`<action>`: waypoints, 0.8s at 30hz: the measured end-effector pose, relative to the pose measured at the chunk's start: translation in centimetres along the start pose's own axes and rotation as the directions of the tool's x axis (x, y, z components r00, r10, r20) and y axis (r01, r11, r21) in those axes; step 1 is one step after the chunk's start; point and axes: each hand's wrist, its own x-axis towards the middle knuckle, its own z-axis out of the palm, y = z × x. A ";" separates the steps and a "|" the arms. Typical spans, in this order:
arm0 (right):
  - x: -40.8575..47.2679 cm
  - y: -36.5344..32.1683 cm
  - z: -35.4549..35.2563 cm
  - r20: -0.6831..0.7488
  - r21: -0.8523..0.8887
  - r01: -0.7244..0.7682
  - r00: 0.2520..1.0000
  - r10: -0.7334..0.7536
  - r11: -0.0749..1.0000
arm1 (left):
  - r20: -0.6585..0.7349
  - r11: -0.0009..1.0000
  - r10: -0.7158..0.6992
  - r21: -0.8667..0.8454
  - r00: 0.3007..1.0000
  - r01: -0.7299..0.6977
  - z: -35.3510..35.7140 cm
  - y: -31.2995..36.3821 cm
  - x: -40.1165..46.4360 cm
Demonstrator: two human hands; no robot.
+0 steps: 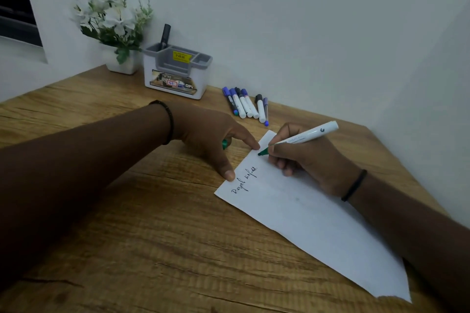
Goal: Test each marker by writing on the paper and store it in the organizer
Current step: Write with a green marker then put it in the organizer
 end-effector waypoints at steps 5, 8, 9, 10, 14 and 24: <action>0.1 0.1 0.3 -0.059 -0.094 -0.015 0.998 0.010 0.995 | 0.046 1.000 0.001 -0.013 0.999 -0.001 0.1 0.1 -0.2; 0.2 0.1 0.2 -0.061 -0.124 -0.038 0.998 0.030 0.992 | 0.050 1.000 -0.001 -0.018 0.999 0.002 0.2 0.1 -0.1; 0.2 0.1 0.1 -0.063 -0.120 -0.043 0.997 0.036 0.992 | 0.048 1.000 -0.003 -0.013 0.999 0.003 0.2 0.1 0.0; 0.1 0.0 0.1 -0.059 -0.111 -0.042 0.998 0.035 0.993 | 0.039 1.000 -0.004 -0.007 0.999 0.004 0.2 0.1 0.0; 0.0 -0.1 0.3 -0.043 -0.071 -0.028 0.999 0.025 0.997 | 0.030 1.000 -0.018 -0.009 0.999 0.019 0.0 0.4 0.0; 0.3 -0.2 0.0 -0.116 -0.134 -0.088 0.991 0.073 0.987 | 0.043 0.999 -0.034 0.001 0.998 0.034 -0.1 0.9 -0.4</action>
